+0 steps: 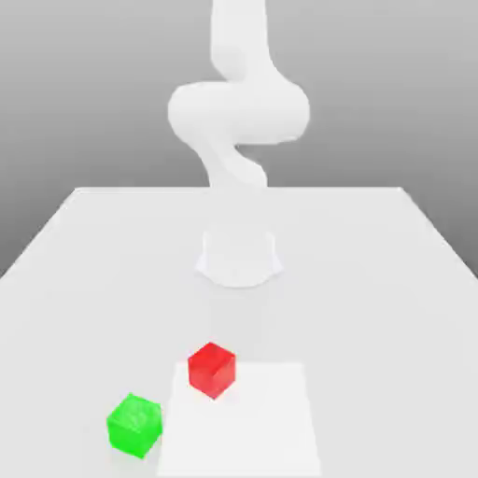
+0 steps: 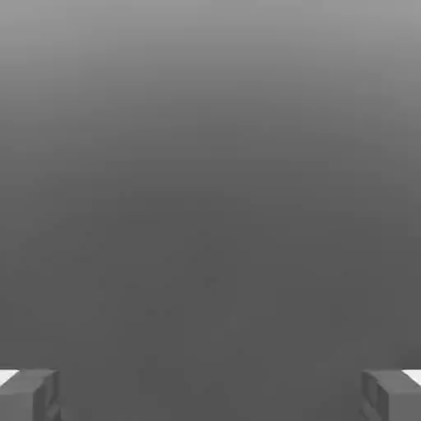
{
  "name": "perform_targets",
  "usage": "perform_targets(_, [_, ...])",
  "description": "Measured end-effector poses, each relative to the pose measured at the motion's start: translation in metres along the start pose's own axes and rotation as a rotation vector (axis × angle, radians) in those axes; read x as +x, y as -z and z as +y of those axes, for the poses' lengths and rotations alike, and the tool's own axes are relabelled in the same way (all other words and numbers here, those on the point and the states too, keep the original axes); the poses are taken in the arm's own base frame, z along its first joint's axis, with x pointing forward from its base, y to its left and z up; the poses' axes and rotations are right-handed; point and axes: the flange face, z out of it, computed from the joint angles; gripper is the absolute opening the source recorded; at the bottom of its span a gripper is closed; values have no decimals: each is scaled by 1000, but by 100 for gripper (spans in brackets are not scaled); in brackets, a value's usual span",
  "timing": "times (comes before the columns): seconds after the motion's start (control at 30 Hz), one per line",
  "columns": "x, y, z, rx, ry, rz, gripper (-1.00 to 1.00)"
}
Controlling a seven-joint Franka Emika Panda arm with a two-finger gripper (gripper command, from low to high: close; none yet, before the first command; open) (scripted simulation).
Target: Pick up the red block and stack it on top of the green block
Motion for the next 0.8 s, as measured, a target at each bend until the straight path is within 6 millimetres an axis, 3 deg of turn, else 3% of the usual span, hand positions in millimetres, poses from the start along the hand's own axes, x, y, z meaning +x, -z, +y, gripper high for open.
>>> perform_targets(0.2, [-33, -143, 55, -196, -168, -113, 0])
perform_targets(0.4, [-92, -251, 144, -406, -347, -212, 0])
perform_targets(0.6, [-178, -323, 256, -637, -539, -301, 0])
perform_targets(0.8, [-210, -364, 292, -662, -558, -310, 0])
